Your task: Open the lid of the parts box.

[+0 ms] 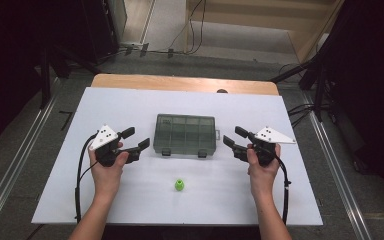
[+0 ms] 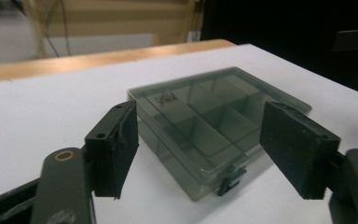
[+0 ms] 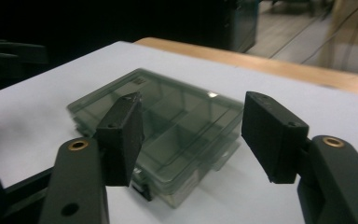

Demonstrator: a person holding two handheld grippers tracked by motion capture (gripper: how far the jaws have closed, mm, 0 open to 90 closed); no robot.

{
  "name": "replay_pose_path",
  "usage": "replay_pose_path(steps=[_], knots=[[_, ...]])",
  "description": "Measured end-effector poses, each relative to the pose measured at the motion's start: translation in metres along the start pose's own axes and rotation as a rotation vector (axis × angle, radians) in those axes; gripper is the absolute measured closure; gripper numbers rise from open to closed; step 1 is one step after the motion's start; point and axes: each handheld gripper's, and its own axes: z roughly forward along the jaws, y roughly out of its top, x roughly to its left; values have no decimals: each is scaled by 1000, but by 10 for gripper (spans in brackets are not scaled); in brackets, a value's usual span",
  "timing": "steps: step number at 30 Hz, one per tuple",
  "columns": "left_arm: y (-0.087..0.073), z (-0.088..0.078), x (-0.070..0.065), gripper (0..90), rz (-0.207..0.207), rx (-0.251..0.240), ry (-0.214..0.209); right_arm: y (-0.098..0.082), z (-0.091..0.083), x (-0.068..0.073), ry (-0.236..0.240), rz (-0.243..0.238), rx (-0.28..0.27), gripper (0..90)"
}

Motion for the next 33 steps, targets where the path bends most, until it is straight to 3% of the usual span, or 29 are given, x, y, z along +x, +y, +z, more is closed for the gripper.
replay_pose_path(steps=[1,3,4,5,8,14,22,33], knots=[[-1,1,0,332,-3,7,-4,-1,3,-2,27,8,16,412],[-2,3,0,452,-5,9,0,-3,5,-2,31,17,27,438],[-4,6,2,509,-20,28,-1,-5,9,-3,34,14,41,524],[-4,6,2,552,-20,28,-1,-6,10,-3,45,17,43,566],[-9,14,7,688,-53,93,-20,-9,16,-1,58,-1,61,694],[-16,22,12,873,-46,170,-52,-17,28,1,92,-28,137,864],[-22,29,18,887,-48,225,-45,-27,35,2,82,-67,214,876],[-28,36,19,887,-70,275,-63,-38,38,-4,53,-49,274,877]])
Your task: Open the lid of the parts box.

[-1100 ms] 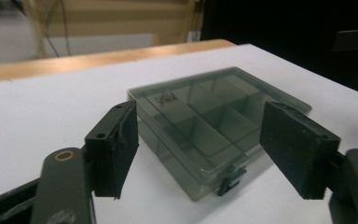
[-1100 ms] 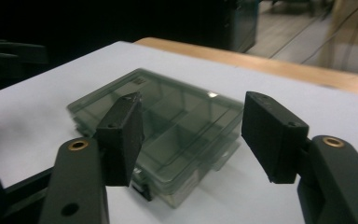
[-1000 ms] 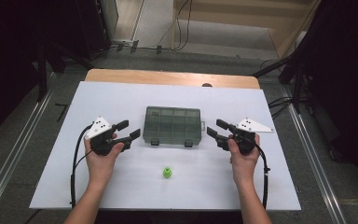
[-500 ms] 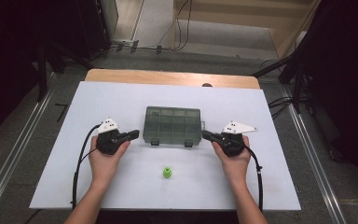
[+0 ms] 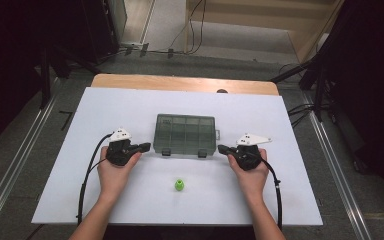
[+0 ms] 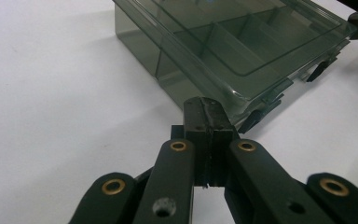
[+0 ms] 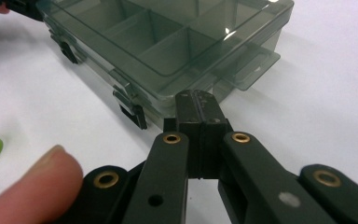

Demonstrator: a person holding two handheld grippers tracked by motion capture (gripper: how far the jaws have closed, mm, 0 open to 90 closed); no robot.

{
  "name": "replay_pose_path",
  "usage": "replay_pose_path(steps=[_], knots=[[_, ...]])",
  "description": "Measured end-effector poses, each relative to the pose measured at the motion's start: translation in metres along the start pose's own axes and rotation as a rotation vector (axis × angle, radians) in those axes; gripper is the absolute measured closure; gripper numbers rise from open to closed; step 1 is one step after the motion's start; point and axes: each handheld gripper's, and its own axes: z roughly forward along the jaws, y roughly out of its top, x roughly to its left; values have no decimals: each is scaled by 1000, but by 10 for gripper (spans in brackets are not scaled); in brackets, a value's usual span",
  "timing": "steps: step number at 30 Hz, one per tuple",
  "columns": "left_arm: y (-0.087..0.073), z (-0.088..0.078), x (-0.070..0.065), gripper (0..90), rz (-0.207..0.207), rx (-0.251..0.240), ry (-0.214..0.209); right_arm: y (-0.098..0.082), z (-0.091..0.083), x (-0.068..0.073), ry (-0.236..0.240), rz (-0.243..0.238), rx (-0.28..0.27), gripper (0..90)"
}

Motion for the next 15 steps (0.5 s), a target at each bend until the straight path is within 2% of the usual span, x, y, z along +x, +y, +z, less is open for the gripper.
replay_pose_path(steps=[5,12,15], knots=[[1,1,2,887,-4,16,-21,0,1,3,4,-3,21,878],[1,3,0,888,5,33,-22,-2,4,3,3,-15,50,878],[2,4,1,888,1,38,-35,-2,4,3,8,-19,53,878]])
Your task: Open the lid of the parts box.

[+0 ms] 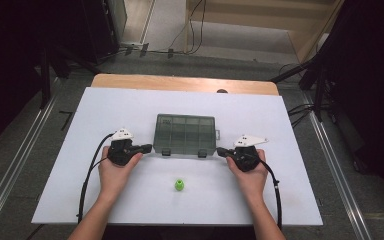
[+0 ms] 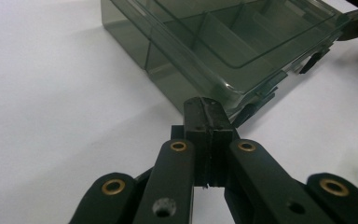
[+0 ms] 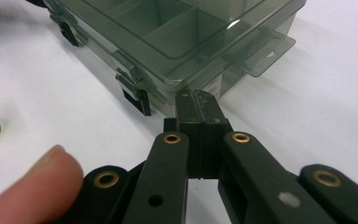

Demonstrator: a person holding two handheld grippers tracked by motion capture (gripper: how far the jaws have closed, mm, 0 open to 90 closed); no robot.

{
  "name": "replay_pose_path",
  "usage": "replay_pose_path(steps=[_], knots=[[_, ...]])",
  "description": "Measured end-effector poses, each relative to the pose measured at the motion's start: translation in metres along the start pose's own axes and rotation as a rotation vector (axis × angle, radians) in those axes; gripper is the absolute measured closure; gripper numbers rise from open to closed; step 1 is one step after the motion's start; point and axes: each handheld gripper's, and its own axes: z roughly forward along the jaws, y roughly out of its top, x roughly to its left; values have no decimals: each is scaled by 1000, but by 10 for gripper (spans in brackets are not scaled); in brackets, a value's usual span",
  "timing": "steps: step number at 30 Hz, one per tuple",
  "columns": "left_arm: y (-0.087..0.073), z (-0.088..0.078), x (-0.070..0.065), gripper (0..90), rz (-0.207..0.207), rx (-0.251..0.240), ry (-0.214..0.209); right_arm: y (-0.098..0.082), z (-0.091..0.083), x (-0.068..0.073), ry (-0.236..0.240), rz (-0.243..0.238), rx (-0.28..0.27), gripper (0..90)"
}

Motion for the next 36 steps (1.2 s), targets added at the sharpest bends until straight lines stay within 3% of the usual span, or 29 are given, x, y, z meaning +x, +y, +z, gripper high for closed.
replay_pose_path(steps=[18,31,36], knots=[[0,2,0,888,-2,20,-18,-1,2,1,12,-16,24,878],[1,0,1,888,1,14,-31,1,-2,2,25,-6,-18,877],[2,-3,-1,888,-9,-13,-44,4,-5,1,41,-3,-45,878]])
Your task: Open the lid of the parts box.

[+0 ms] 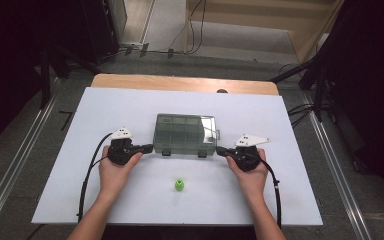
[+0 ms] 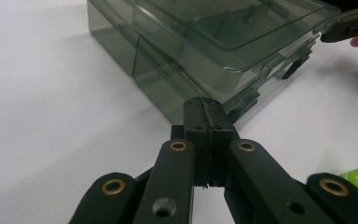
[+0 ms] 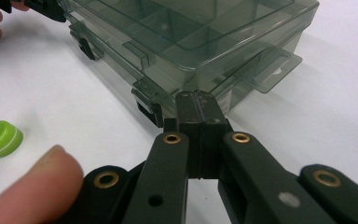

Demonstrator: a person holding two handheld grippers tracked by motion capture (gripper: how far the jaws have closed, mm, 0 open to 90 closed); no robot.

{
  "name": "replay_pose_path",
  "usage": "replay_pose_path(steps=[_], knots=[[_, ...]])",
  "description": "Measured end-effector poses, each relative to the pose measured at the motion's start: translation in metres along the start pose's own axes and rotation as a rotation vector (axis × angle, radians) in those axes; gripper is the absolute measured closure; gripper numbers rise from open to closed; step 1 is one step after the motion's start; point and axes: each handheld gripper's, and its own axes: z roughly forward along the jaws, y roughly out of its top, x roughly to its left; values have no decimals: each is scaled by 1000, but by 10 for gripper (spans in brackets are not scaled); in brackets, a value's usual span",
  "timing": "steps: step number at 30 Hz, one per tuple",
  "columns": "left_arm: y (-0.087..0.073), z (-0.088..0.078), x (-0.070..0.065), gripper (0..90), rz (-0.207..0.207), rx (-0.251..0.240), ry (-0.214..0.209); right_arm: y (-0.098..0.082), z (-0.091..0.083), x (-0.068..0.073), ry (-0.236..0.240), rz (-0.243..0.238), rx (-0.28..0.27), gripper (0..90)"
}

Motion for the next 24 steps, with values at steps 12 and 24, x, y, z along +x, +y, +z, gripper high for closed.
replay_pose_path(steps=[12,24], knots=[[12,-7,-8,888,17,-96,-19,9,-8,0,14,9,-46,878],[28,-11,-6,888,22,-155,-33,27,-13,-5,29,9,-79,878]])
